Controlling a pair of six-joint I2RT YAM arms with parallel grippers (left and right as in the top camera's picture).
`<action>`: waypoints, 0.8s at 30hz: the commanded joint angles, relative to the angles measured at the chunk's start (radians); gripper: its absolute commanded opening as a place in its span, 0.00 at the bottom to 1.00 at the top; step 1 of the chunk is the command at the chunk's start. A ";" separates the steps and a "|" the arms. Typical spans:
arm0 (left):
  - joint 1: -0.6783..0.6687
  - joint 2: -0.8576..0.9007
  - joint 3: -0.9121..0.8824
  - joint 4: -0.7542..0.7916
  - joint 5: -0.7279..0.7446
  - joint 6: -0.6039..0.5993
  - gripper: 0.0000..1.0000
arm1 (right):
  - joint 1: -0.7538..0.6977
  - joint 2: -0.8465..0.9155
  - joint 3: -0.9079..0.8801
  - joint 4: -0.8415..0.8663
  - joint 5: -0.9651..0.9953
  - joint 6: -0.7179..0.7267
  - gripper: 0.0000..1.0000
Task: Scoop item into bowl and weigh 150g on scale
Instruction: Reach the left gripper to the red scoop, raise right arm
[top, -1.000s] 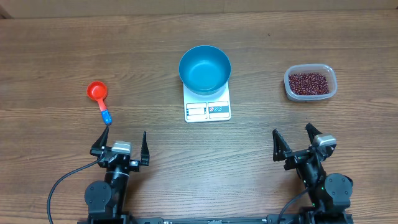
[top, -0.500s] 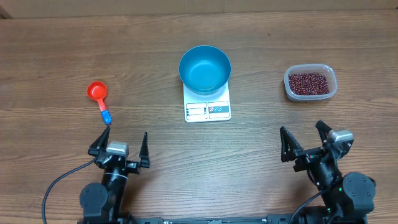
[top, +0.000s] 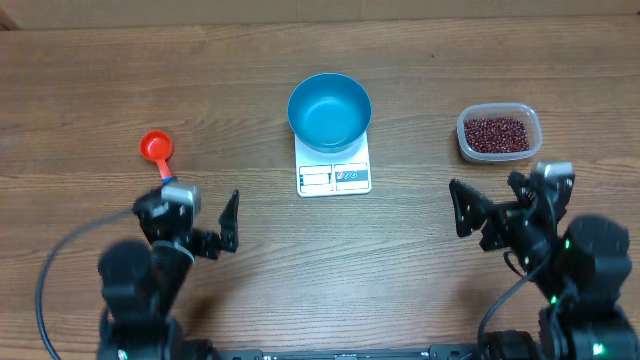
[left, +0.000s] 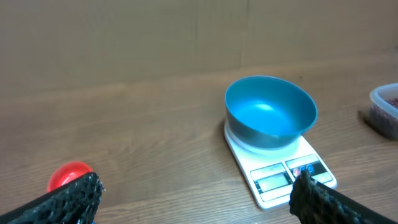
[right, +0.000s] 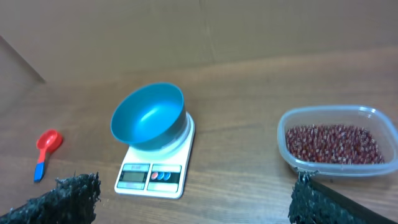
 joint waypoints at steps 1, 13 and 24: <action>0.005 0.176 0.194 -0.085 0.025 -0.002 1.00 | 0.005 0.103 0.104 -0.047 -0.013 0.003 1.00; 0.005 0.603 0.521 -0.318 0.029 -0.013 0.99 | 0.005 0.417 0.264 -0.174 -0.165 0.003 1.00; 0.119 0.773 0.521 -0.295 -0.181 -0.039 1.00 | 0.005 0.539 0.264 -0.164 -0.272 0.003 1.00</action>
